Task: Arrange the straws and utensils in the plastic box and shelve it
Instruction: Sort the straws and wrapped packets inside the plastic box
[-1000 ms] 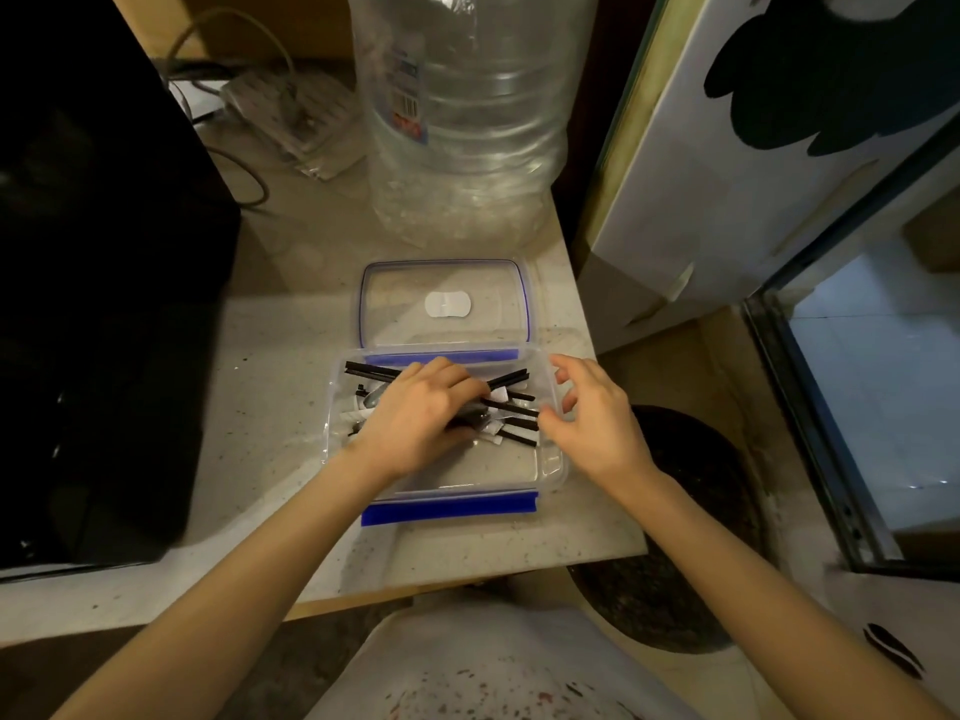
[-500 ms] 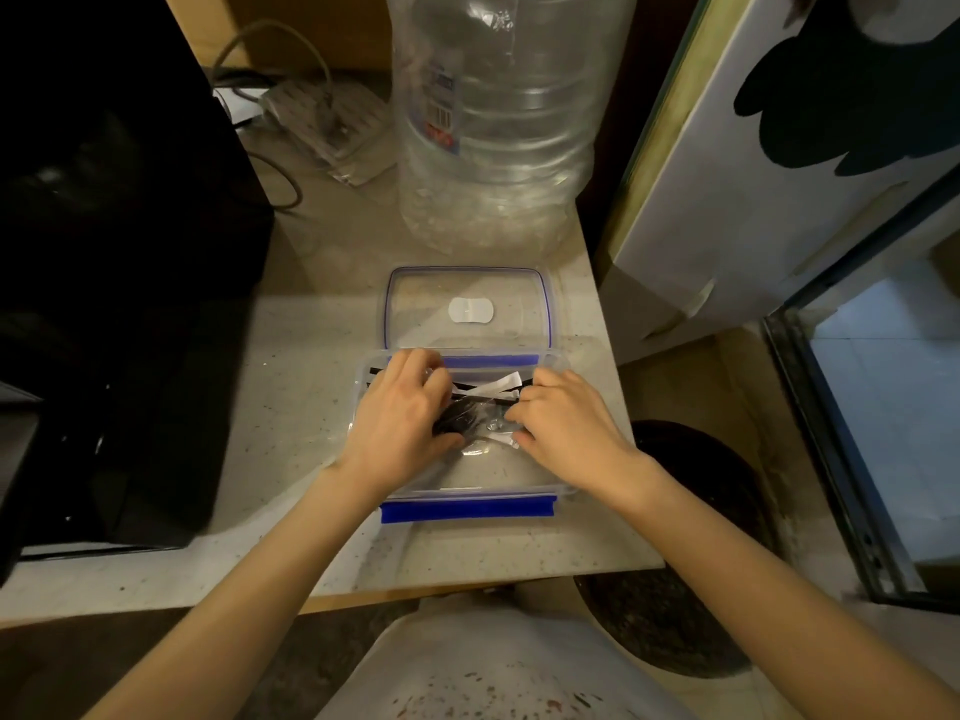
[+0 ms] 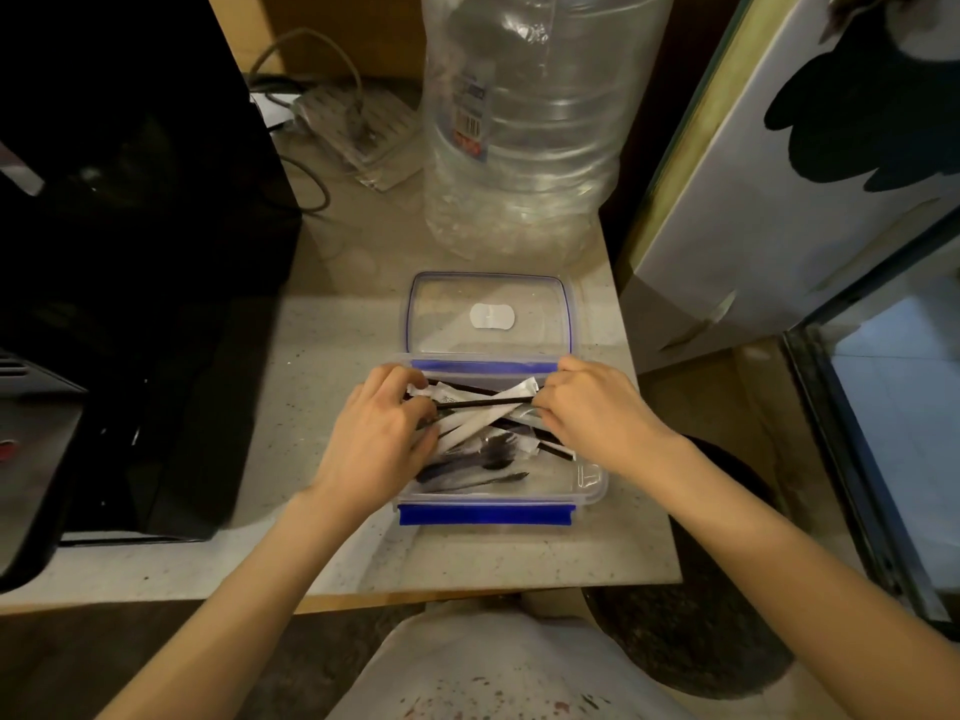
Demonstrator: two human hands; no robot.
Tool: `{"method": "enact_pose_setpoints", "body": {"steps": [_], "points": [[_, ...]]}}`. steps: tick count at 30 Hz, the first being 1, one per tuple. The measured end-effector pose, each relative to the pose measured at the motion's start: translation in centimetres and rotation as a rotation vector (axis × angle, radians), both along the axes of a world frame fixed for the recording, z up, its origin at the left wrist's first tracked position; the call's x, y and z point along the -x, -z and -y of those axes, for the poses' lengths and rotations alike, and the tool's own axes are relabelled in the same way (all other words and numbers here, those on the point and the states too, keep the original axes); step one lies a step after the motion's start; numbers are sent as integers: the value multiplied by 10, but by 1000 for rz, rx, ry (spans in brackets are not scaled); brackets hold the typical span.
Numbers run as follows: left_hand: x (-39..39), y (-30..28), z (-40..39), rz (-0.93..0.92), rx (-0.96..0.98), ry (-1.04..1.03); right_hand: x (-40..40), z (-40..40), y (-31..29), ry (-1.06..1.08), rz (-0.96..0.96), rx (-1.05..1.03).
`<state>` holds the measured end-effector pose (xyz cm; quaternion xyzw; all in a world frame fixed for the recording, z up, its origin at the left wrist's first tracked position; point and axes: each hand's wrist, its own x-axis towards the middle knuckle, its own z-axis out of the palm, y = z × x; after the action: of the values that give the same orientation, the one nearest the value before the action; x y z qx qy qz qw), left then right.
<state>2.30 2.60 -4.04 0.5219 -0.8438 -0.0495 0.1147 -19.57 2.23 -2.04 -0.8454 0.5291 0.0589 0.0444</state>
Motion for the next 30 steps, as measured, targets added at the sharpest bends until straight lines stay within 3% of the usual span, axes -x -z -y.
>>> {"method": "enact_pose_setpoints", "body": {"steps": [5,11,17,23,30], "points": [[5,1,2,19,23,5,9,4,-11,101,132,-24],[8,-1,9,33,45,41,22,10,-30,210,262,-204],[8,2,7,83,55,65,9,-4,-31,103,182,-400],[6,4,10,126,76,-4,3,-4,-19,66,88,-320],[12,0,13,161,79,-42,15,7,-31,182,364,-353]]}}
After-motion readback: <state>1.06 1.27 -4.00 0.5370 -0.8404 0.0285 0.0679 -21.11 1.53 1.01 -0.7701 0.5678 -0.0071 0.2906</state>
